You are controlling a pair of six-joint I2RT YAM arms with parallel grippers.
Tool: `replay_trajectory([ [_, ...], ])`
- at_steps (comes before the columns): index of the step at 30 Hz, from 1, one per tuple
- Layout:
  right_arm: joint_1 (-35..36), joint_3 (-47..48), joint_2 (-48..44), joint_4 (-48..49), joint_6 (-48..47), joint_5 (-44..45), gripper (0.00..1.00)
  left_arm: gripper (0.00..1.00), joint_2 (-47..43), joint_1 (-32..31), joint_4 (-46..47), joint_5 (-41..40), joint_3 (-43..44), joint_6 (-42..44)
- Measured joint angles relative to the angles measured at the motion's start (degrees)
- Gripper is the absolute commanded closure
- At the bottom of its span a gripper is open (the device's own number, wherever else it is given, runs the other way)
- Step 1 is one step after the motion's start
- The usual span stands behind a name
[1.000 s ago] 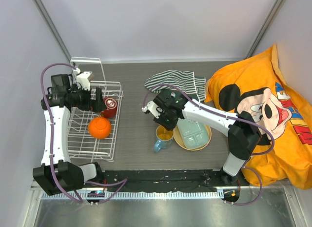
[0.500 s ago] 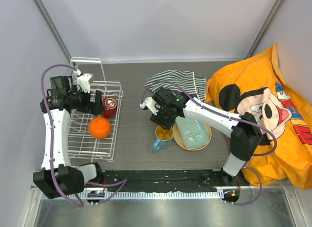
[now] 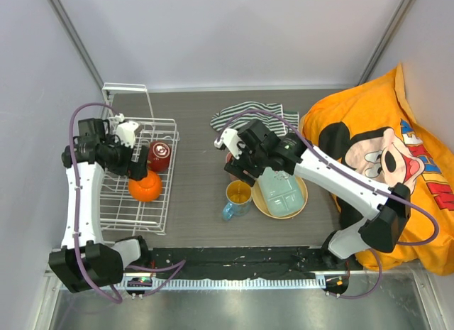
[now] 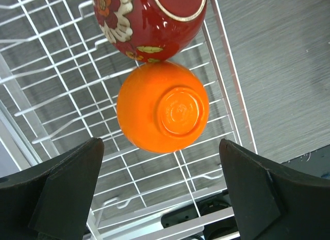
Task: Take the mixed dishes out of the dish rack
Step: Place the cup at the center of the board, then pick up the bowl from the dish rack.
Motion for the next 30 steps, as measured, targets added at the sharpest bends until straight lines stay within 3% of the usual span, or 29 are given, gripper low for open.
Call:
replay_trajectory([
  [14, -0.7, -5.53, -2.25, 2.4, -0.94, 1.62, 0.2, 0.0, 2.95, 0.09, -0.74, -1.92, -4.02, 1.4],
  [21, -3.76, -9.55, -2.47, 5.68, -2.49, -2.32, 0.2, 0.0, 5.92, 2.19, -0.76, -1.4, -4.24, 1.01],
  [30, -8.22, -10.29, -2.47, 7.3, -6.12, -8.7, 0.2, 0.0, 11.37, 8.79, -2.69, 6.58, -2.36, 0.35],
])
